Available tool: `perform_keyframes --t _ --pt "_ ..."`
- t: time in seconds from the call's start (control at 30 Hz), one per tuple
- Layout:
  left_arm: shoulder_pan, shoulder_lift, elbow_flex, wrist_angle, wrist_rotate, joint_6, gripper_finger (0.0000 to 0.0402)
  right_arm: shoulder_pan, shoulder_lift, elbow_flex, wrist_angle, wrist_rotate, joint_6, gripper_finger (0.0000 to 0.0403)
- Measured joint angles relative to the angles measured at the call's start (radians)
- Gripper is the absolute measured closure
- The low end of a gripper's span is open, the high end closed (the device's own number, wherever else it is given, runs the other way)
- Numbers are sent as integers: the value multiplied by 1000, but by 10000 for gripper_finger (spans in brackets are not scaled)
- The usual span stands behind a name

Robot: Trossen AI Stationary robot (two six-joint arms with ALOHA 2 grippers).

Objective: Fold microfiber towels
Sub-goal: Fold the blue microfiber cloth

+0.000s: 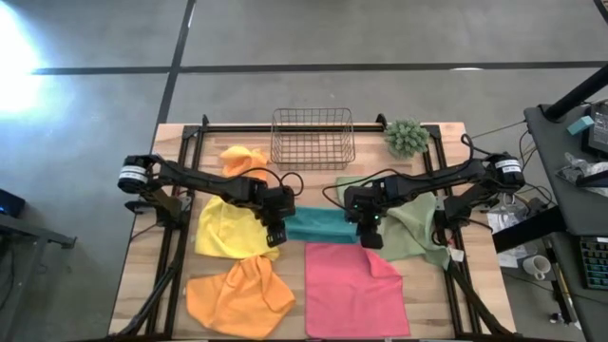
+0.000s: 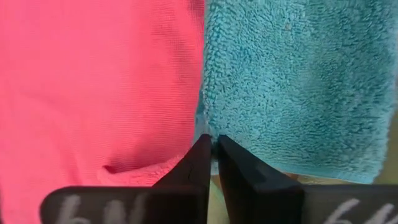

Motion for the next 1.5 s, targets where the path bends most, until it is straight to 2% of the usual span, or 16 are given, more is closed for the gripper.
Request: perform_keyframes --t 0.2,0.33,0.4,0.47,0.57,0.63,0.9,1.03,1.2,1.3,1.5 --pt "0 0 13 -1 63 -25 300 0 -11 0 11 -20 66 325" --pt "10 -10 44 -7 217 -57 252 0 -53 30 -13 -68 92 295" --pt "12 -31 57 -5 235 -49 240 0 -82 57 -25 -64 103 285" --pt "18 -52 60 -5 179 -9 236 0 -108 79 -29 -25 103 280" --pt "34 -61 53 -3 1 55 236 -1 -130 84 -30 106 69 278" --pt "48 -48 42 5 -70 62 236 -9 -124 72 -22 154 63 280" --pt "65 74 7 13 -76 114 236 -23 -23 32 12 149 147 291" --pt "66 100 7 3 -76 116 236 -33 -12 32 15 157 239 293" --pt "66 16 0 -71 -76 184 236 -31 -59 30 -19 153 299 285" --pt "72 -68 -27 -118 -84 217 236 -31 -107 21 -59 187 305 282" --pt "88 -267 -217 -37 -79 160 236 -34 -244 -48 -83 238 374 284"
